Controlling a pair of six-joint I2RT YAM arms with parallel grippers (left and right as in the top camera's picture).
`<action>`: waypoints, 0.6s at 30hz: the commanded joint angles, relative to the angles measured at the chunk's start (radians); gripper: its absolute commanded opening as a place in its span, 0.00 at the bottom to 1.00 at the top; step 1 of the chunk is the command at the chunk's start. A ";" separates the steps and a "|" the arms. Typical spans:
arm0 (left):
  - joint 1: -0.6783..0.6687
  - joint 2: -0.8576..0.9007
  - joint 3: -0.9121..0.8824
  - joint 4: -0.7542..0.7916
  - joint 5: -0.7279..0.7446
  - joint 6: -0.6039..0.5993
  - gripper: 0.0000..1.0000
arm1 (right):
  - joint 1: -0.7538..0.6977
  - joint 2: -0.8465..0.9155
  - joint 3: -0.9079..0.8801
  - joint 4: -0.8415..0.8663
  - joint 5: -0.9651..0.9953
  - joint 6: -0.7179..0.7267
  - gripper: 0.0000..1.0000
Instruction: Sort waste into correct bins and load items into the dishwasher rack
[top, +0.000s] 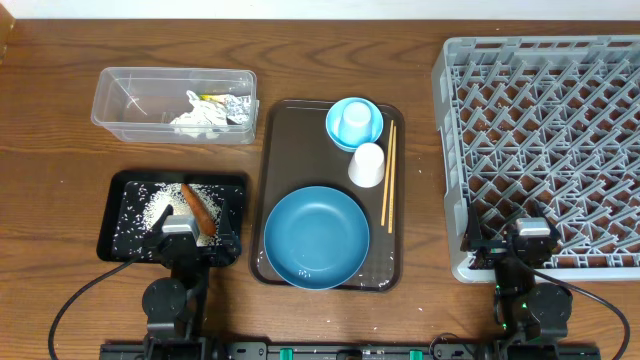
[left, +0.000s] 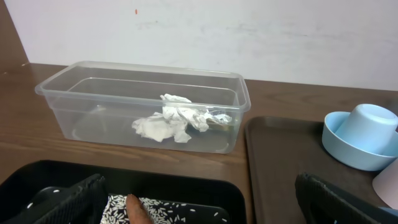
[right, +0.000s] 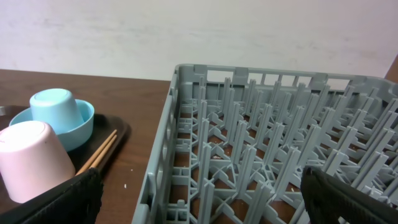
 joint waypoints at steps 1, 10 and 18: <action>0.005 -0.007 -0.032 -0.008 -0.015 -0.001 0.98 | -0.008 -0.004 -0.002 -0.004 -0.004 0.002 0.99; 0.005 -0.007 -0.032 -0.008 -0.015 -0.001 0.98 | -0.008 -0.004 -0.002 -0.004 -0.004 0.002 0.99; 0.005 -0.007 -0.032 -0.008 -0.015 -0.002 0.98 | -0.007 -0.004 -0.002 0.169 -0.343 0.405 0.99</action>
